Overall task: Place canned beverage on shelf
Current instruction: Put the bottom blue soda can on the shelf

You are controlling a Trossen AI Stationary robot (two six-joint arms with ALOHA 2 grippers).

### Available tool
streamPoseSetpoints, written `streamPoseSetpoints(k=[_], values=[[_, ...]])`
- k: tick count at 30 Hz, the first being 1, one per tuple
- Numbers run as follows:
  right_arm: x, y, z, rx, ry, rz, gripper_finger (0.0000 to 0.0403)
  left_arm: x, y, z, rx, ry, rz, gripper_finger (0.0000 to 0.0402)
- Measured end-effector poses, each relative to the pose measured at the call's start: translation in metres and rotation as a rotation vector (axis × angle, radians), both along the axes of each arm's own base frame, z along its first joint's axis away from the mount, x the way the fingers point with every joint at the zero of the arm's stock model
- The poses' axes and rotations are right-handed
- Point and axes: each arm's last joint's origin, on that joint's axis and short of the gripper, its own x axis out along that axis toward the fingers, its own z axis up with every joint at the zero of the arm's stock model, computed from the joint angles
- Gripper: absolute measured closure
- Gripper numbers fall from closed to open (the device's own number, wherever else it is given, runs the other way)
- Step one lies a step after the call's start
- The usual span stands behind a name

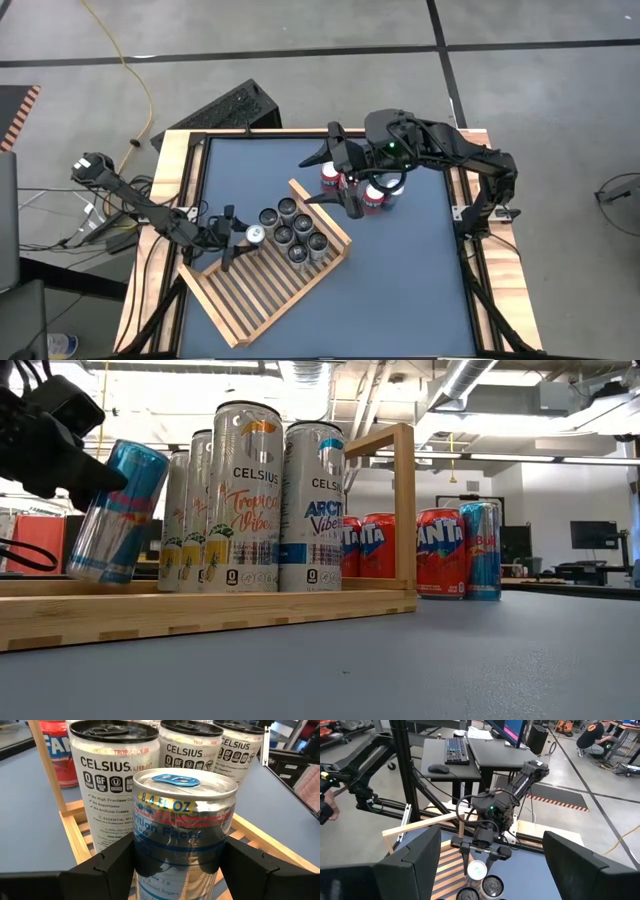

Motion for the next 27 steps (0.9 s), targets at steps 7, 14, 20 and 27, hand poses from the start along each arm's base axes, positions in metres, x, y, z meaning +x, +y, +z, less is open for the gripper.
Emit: streamPoseSetpoints(k=[7, 14, 20, 27], values=[[0.0000, 0.0001, -0.0001, 0.000, 0.001, 0.000, 0.0092, 0.0015, -0.0002, 0.0014, -0.002, -0.020, 0.028, 0.0165], [-0.0002, 0.0001, -0.0008, 0.000, 0.008, 0.000, 0.0092, 0.0015, -0.0003, 0.0013, -0.004, -0.020, 0.024, 0.0151], [-0.0002, 0.0001, -0.0008, 0.000, 0.008, 0.000, 0.0092, 0.0017, -0.0004, 0.0022, -0.031, -0.030, 0.025, 0.0111], [-0.0002, 0.0001, -0.0007, 0.000, 0.008, 0.000, 0.0092, 0.0016, -0.0008, 0.0021, -0.039, -0.027, 0.011, 0.0096]])
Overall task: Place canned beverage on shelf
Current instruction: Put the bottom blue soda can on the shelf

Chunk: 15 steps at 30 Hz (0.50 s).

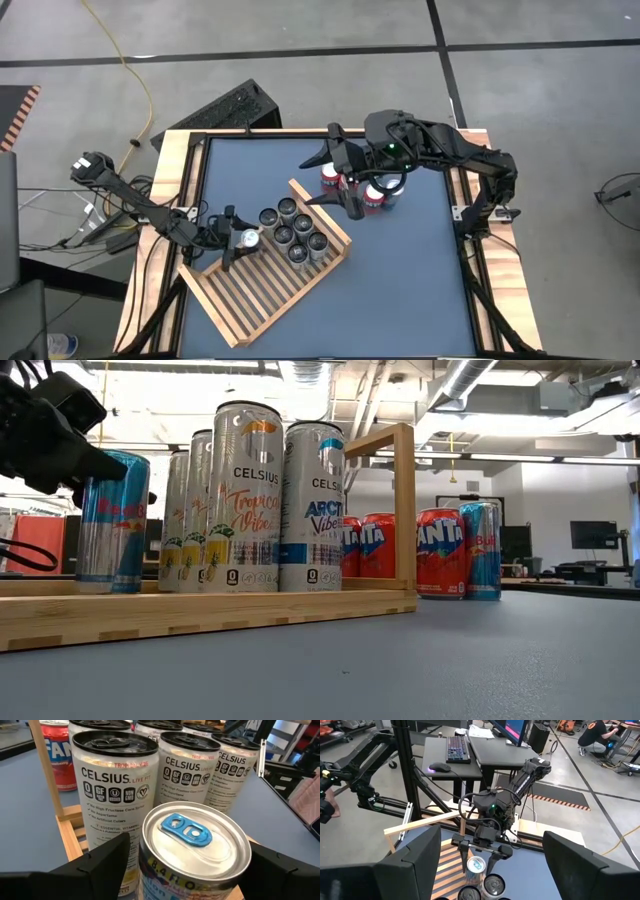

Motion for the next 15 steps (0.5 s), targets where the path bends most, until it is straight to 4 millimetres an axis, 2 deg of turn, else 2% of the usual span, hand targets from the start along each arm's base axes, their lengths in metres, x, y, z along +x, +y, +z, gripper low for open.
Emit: streamPoseSetpoints(k=[15], values=[[0.0000, 0.0002, 0.0000, 0.000, 0.000, 0.001, 0.0092, 0.0012, -0.0010, 0.0037, -0.006, 0.012, -0.005, 0.0094]])
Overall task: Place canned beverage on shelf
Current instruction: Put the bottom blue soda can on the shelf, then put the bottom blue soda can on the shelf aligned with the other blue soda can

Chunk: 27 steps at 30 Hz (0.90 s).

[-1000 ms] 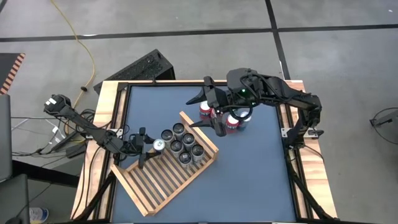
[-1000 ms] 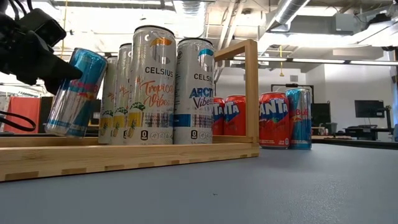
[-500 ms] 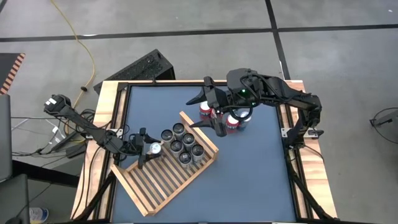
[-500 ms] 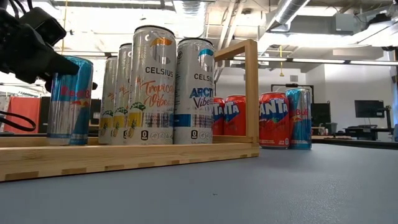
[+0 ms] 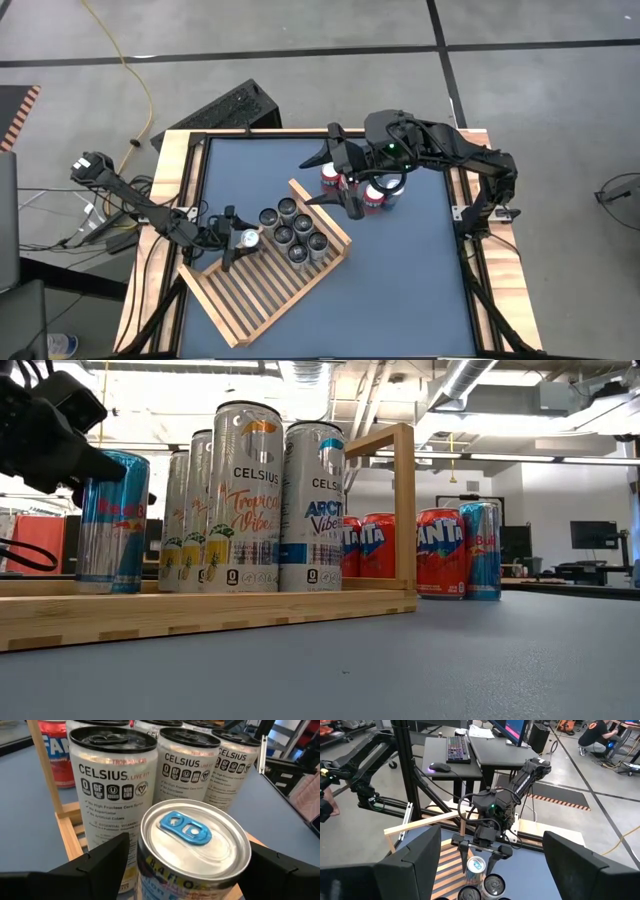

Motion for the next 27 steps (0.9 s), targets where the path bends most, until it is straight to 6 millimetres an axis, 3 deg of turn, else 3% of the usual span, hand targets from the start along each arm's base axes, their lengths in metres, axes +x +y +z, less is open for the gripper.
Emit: streamPoseSetpoints(k=[14, 18, 22, 27], values=[[0.000, 0.000, 0.000, 0.000, 0.000, -0.001, 0.0092, -0.006, 0.004, 0.018, -0.070, -0.140, 0.006, 0.0094], [-0.001, -0.003, -0.004, -0.028, 0.041, -0.080, 0.0092, -0.006, 0.004, 0.031, -0.090, -0.173, 0.007, 0.0094], [-0.008, -0.017, -0.018, -0.098, 0.197, -0.318, 0.0092, -0.005, 0.003, 0.048, -0.096, -0.183, 0.005, 0.0094], [-0.031, -0.048, -0.043, -0.080, 0.530, -0.555, 0.0092, -0.005, 0.003, 0.075, -0.132, -0.247, 0.004, 0.0094]])
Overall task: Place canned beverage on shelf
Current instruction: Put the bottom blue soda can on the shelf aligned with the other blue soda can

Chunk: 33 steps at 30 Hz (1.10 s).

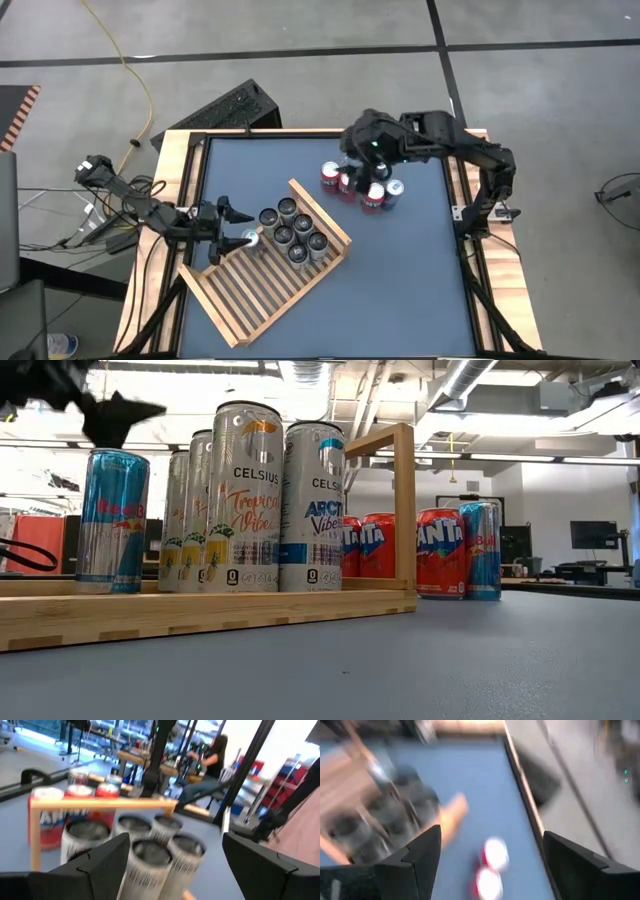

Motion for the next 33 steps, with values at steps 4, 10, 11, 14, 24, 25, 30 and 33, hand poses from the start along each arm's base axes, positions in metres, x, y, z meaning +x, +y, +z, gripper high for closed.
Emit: streamPoseSetpoints(k=[4, 10, 11, 14, 24, 25, 30, 33], values=[[-0.017, -0.020, -0.010, 0.034, 0.167, -0.096, 0.0092, -0.002, 0.001, 0.030, -0.023, -0.074, 0.010, 0.0094], [-0.056, -0.036, -0.002, 0.066, 0.144, -0.149, 0.0092, -0.010, 0.008, 0.080, -0.103, -0.197, 0.058, 0.0094], [-0.065, -0.039, -0.006, 0.082, 0.154, -0.181, 0.0092, -0.012, 0.009, 0.088, -0.103, -0.215, 0.058, 0.0094], [-0.082, -0.042, -0.028, 0.118, 0.210, -0.285, 0.0092, -0.017, 0.012, 0.105, -0.097, -0.256, 0.070, 0.0094], [-0.107, -0.035, -0.119, 0.213, 0.374, -0.322, 0.0092, -0.027, 0.021, 0.133, -0.044, -0.295, 0.193, 0.0094], [-0.106, -0.035, -0.127, 0.216, 0.389, -0.303, 0.0092, -0.027, 0.021, 0.133, -0.043, -0.292, 0.199, 0.0094], [-0.096, -0.036, -0.152, 0.225, 0.406, -0.206, 0.0092, -0.027, 0.021, 0.132, -0.045, -0.286, 0.200, 0.0094], [-0.088, -0.039, -0.157, 0.209, 0.414, -0.167, 0.0092, -0.027, 0.021, 0.131, -0.063, -0.270, 0.220, 0.0094]])
